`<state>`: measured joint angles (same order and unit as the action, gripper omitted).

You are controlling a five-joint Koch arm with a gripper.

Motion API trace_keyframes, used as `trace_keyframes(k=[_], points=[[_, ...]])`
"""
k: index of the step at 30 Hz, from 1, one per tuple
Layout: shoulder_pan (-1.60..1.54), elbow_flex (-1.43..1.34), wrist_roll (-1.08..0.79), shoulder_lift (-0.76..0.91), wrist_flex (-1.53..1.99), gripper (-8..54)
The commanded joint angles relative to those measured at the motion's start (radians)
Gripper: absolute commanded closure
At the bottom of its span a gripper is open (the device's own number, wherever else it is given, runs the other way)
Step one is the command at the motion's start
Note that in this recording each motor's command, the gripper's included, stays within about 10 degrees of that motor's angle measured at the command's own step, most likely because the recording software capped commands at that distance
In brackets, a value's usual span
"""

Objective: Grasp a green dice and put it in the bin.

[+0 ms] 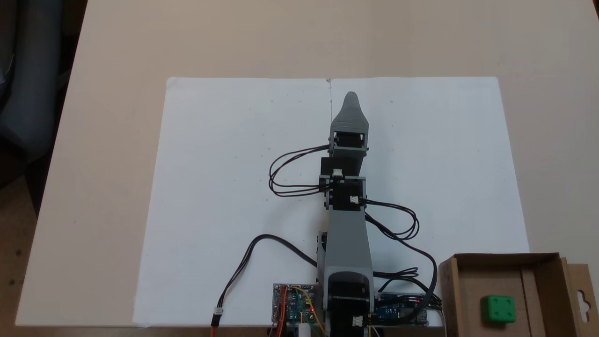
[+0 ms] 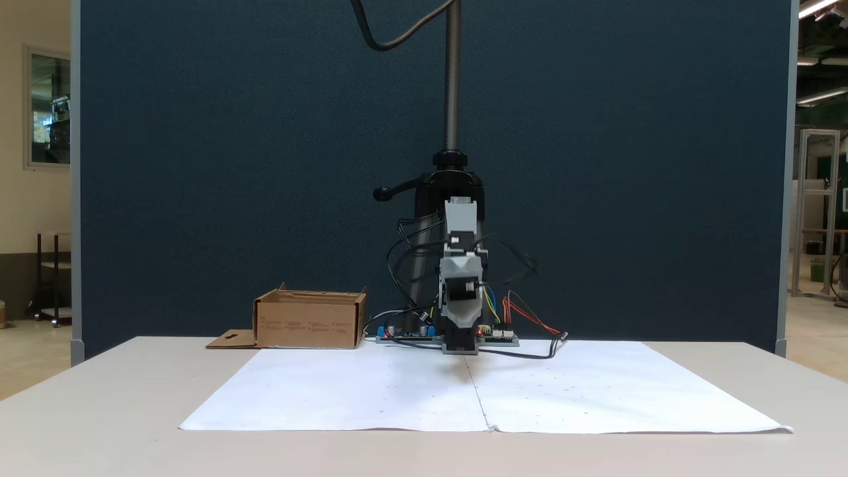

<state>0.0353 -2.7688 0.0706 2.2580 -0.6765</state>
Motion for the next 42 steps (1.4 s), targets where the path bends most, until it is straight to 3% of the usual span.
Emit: trace_keyframes(k=[1, 10, 30, 42], points=[[0.002, -0.041, -0.074, 0.117, -0.168, 3.4], [-0.046, -0.364, -0.114, 0.117, -0.461, 3.2], [-0.023, -0.362, -0.133, 0.109, -1.050, 0.9], [-0.029, -0.362, -0.132, 0.107, -1.019, 0.9]])
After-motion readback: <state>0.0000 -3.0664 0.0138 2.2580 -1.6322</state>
